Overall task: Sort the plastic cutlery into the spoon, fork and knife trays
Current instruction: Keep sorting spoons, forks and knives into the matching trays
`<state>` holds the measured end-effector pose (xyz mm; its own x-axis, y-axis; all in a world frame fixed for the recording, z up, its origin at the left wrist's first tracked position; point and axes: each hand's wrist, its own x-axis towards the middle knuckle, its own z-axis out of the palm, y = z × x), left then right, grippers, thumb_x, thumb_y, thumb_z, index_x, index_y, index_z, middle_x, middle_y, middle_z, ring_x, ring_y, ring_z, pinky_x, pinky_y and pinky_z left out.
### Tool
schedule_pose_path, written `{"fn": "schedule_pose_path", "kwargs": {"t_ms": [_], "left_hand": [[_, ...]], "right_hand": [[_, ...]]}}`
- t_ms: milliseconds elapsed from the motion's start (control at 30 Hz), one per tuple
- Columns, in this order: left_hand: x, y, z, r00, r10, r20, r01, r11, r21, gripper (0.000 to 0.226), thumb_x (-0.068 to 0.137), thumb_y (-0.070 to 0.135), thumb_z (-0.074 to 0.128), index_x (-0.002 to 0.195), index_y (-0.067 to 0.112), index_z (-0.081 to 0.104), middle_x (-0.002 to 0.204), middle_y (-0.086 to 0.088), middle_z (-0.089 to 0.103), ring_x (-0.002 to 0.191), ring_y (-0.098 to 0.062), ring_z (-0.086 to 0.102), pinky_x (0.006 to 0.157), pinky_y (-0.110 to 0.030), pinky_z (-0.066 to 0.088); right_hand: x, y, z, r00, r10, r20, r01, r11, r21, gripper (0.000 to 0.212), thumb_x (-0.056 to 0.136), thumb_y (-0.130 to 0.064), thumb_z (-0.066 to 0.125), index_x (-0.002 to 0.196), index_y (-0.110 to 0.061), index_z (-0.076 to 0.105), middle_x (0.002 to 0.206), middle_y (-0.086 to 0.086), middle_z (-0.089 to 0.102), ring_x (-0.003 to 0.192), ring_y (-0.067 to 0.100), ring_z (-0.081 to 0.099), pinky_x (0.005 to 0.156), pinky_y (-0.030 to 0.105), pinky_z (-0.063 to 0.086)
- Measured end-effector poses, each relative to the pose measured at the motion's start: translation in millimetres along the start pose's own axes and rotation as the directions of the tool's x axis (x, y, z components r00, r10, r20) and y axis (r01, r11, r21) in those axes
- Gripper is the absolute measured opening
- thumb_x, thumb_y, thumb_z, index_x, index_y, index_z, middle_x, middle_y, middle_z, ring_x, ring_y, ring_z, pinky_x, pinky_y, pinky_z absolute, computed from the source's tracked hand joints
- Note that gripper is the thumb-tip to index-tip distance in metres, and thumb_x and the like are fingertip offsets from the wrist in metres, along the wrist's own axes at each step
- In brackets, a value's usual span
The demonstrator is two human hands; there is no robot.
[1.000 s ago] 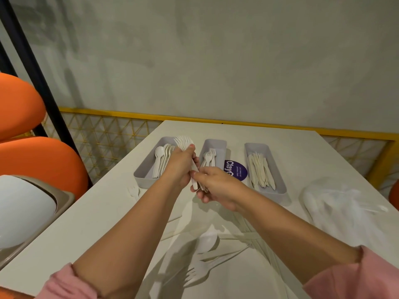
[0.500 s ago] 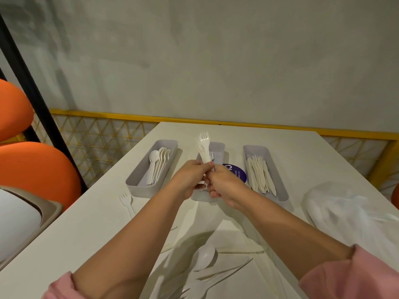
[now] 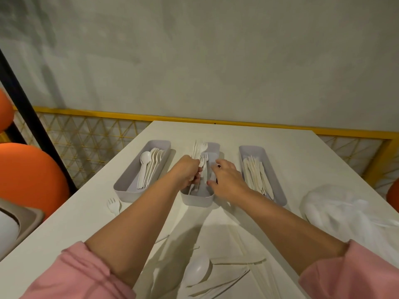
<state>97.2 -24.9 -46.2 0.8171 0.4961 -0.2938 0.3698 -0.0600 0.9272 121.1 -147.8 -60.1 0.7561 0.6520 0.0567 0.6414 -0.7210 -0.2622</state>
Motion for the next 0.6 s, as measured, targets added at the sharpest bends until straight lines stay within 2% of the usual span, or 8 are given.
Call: {"fn": "schedule_pose_path", "kwargs": {"t_ms": [100,233,333,400,467,533,600], "left_hand": [[5.1,-1.6,5.7,1.0,0.011,-0.003,-0.01,0.992,0.123,0.028,0.096,0.004,0.034,0.071,0.005,0.045,0.064,-0.008,0.047,0.05,-0.017,0.037,0.043,-0.024,0.031],[12.3,-3.3,13.3,0.999,0.044,-0.005,-0.042,0.985,0.165,0.024,0.096,0.005,0.036,0.075,0.005,0.048,0.069,-0.011,0.052,0.052,-0.018,0.04,0.05,-0.025,0.032],[16.8,-3.7,21.4,0.997,0.064,-0.035,-0.057,0.982,0.181,0.016,0.095,0.005,0.038,0.091,0.0,0.053,0.081,-0.018,0.056,0.059,-0.024,0.047,0.056,-0.029,0.038],[16.5,-2.4,26.0,0.994,0.091,-0.052,-0.077,0.971,0.227,0.019,0.096,0.004,0.039,0.098,-0.002,0.057,0.094,-0.023,0.059,0.081,-0.032,0.058,0.071,-0.035,0.046],[16.3,-0.3,27.6,0.993,0.09,-0.08,-0.06,0.946,0.32,0.025,0.098,0.005,0.037,0.107,-0.006,0.057,0.118,-0.023,0.058,0.109,-0.035,0.056,0.089,-0.036,0.044],[10.7,2.4,26.0,0.986,0.154,-0.064,-0.112,0.898,0.425,0.026,0.098,0.005,0.035,0.1,-0.006,0.059,0.125,-0.024,0.056,0.113,-0.033,0.054,0.093,-0.034,0.042],[9.1,4.3,23.4,0.984,0.174,-0.034,-0.135,0.855,0.5,0.026,0.096,0.004,0.038,0.106,-0.01,0.059,0.121,-0.026,0.059,0.105,-0.033,0.057,0.092,-0.036,0.044]], "right_hand": [[3.3,3.8,3.8,0.996,-0.016,0.09,0.022,0.998,-0.063,0.059,0.098,-0.035,0.04,0.148,-0.008,0.021,0.158,0.002,0.011,0.146,0.026,-0.002,0.119,0.042,0.013],[5.4,5.6,10.9,0.992,-0.01,0.126,0.014,1.0,-0.025,0.057,0.1,-0.034,0.036,0.148,-0.007,0.02,0.158,0.002,0.013,0.147,0.024,-0.004,0.118,0.043,0.01],[5.2,5.1,14.2,0.993,-0.028,0.117,0.029,1.0,-0.006,0.055,0.1,-0.031,0.034,0.148,-0.006,0.02,0.157,0.003,0.014,0.147,0.022,-0.003,0.118,0.042,0.008],[5.1,5.3,15.4,0.993,-0.026,0.113,0.025,1.0,0.008,0.054,0.1,-0.029,0.034,0.148,-0.006,0.021,0.157,0.003,0.014,0.147,0.021,-0.001,0.118,0.042,0.007],[3.3,5.3,14.0,0.994,-0.023,0.108,0.019,0.999,0.041,0.052,0.1,-0.028,0.036,0.146,-0.006,0.025,0.155,0.004,0.017,0.146,0.022,0.007,0.118,0.041,0.01],[1.2,4.7,11.4,0.995,-0.026,0.1,0.017,0.996,0.085,0.048,0.1,-0.026,0.038,0.142,-0.005,0.032,0.151,0.006,0.023,0.142,0.026,0.019,0.116,0.041,0.018],[-0.4,4.1,10.4,0.995,-0.026,0.099,0.016,0.995,0.103,0.045,0.099,-0.025,0.039,0.139,-0.005,0.036,0.148,0.007,0.026,0.139,0.027,0.024,0.115,0.041,0.021]]}}
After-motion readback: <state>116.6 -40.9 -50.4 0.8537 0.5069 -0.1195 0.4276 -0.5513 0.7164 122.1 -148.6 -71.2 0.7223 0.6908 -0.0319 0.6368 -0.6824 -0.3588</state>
